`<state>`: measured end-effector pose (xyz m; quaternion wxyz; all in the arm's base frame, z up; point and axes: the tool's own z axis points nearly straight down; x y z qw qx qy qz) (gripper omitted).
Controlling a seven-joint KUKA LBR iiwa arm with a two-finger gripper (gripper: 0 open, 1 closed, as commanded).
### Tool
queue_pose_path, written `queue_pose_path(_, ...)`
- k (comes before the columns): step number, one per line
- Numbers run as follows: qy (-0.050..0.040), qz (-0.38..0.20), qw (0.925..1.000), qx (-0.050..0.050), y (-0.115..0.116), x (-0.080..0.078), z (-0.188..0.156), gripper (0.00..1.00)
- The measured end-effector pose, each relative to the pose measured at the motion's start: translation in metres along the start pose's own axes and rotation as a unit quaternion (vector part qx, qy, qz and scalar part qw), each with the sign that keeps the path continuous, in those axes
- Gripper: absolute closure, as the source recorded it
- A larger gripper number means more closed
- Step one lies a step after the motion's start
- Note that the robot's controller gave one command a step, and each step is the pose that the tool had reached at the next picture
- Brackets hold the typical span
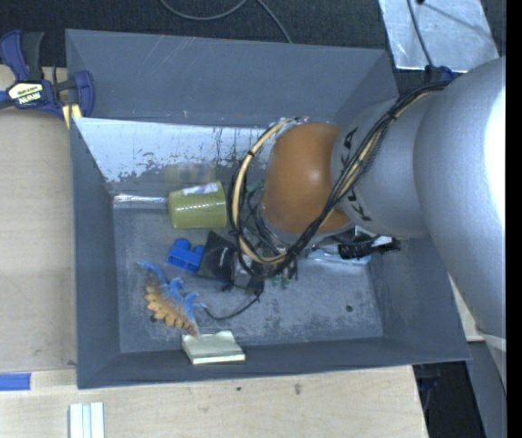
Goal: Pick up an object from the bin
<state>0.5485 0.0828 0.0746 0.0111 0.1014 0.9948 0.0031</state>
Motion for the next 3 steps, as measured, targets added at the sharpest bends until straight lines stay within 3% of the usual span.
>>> queue_pose_path(3, 0.0010, 0.000, 1.0000, 0.001, -0.001, 0.000, -0.024, 1.00)
